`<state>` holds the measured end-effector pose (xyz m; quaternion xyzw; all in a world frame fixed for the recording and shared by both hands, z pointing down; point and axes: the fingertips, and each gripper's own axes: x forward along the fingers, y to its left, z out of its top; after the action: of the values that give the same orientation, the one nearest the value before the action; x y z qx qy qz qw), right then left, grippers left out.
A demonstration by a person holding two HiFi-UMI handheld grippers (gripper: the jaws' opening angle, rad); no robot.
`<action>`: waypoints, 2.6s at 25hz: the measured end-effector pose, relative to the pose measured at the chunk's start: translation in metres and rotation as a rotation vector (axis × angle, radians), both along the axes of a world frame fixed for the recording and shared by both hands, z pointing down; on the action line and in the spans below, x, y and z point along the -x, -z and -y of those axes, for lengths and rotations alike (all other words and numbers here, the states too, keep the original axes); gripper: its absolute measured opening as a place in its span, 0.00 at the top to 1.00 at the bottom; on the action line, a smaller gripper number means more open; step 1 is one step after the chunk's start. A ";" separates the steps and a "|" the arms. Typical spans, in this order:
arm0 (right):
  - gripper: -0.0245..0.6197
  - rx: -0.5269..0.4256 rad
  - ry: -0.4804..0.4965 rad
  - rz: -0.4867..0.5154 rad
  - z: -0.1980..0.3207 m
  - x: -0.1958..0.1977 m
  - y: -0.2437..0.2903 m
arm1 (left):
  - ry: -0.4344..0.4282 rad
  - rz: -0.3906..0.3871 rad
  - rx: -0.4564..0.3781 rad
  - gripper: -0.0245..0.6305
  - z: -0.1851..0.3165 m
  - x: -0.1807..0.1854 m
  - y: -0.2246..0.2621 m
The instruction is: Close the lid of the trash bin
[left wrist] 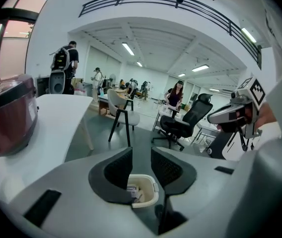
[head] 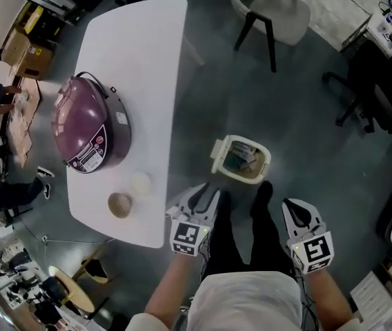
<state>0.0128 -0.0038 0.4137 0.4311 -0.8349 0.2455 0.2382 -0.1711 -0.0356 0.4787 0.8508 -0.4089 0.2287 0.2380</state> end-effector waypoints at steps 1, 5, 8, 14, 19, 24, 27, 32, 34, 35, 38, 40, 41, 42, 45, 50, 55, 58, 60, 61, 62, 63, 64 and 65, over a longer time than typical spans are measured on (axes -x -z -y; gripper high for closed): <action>0.94 0.007 0.009 0.004 0.006 -0.001 -0.009 | 0.009 0.015 0.004 0.76 0.005 -0.002 -0.013; 0.94 0.034 0.032 0.008 0.025 -0.004 -0.053 | 0.035 0.085 0.040 0.77 0.021 -0.002 -0.075; 0.94 0.058 0.042 0.021 0.033 -0.005 -0.085 | 0.047 0.123 0.080 0.75 0.025 -0.002 -0.121; 0.94 0.109 0.077 0.048 0.040 0.003 -0.117 | 0.040 0.187 0.140 0.75 0.038 0.004 -0.177; 0.94 0.141 0.082 0.065 0.037 0.004 -0.145 | 0.025 0.241 0.167 0.75 0.046 0.006 -0.219; 0.94 0.156 0.073 0.083 0.033 -0.001 -0.170 | 0.007 0.270 0.170 0.75 0.046 -0.002 -0.245; 0.94 0.162 0.063 0.094 0.031 -0.006 -0.179 | -0.005 0.263 0.170 0.76 0.041 -0.011 -0.248; 0.94 0.175 0.039 0.106 0.027 -0.021 -0.190 | -0.060 0.250 0.173 0.76 0.025 -0.043 -0.251; 0.94 0.178 0.026 0.110 0.025 -0.028 -0.195 | -0.076 0.245 0.174 0.76 0.018 -0.055 -0.253; 0.94 0.181 0.018 0.112 0.023 -0.031 -0.198 | -0.081 0.243 0.174 0.76 0.016 -0.060 -0.254; 0.94 0.197 -0.017 0.119 0.017 -0.043 -0.208 | -0.093 0.235 0.177 0.77 0.008 -0.074 -0.260; 0.94 0.209 -0.036 0.123 0.011 -0.049 -0.215 | -0.103 0.231 0.180 0.78 0.003 -0.083 -0.265; 0.94 0.215 -0.042 0.124 0.007 -0.052 -0.219 | -0.109 0.228 0.182 0.78 0.001 -0.088 -0.268; 0.94 0.221 -0.045 0.124 0.004 -0.055 -0.223 | -0.115 0.226 0.184 0.78 -0.001 -0.093 -0.270; 0.94 0.237 -0.050 0.128 -0.005 -0.062 -0.232 | -0.136 0.224 0.190 0.77 -0.009 -0.106 -0.278; 0.94 0.262 -0.089 0.142 -0.013 -0.076 -0.255 | -0.169 0.231 0.208 0.76 -0.023 -0.126 -0.299; 0.94 0.286 -0.123 0.148 -0.017 -0.087 -0.279 | -0.185 0.226 0.222 0.78 -0.034 -0.144 -0.319; 0.94 0.285 -0.133 0.150 -0.014 -0.092 -0.288 | -0.201 0.231 0.229 0.78 -0.039 -0.154 -0.334; 0.94 0.283 -0.141 0.151 -0.013 -0.096 -0.293 | -0.220 0.236 0.237 0.78 -0.042 -0.160 -0.345; 0.94 0.282 -0.144 0.151 -0.012 -0.098 -0.295 | -0.228 0.239 0.241 0.79 -0.045 -0.163 -0.350; 0.94 0.283 -0.148 0.151 -0.012 -0.101 -0.297 | -0.234 0.242 0.245 0.79 -0.047 -0.166 -0.355; 0.94 0.285 -0.152 0.151 -0.013 -0.103 -0.299 | -0.239 0.245 0.249 0.79 -0.049 -0.169 -0.359; 0.94 0.290 -0.156 0.152 -0.014 -0.105 -0.301 | -0.243 0.247 0.256 0.79 -0.051 -0.172 -0.364; 0.94 0.294 -0.160 0.153 -0.015 -0.107 -0.304 | -0.248 0.250 0.264 0.79 -0.054 -0.174 -0.370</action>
<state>0.1196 0.0109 0.7176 0.4369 -0.7686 0.4153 0.2144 0.0029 0.0179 0.8485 0.8210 -0.2942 0.4115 0.2647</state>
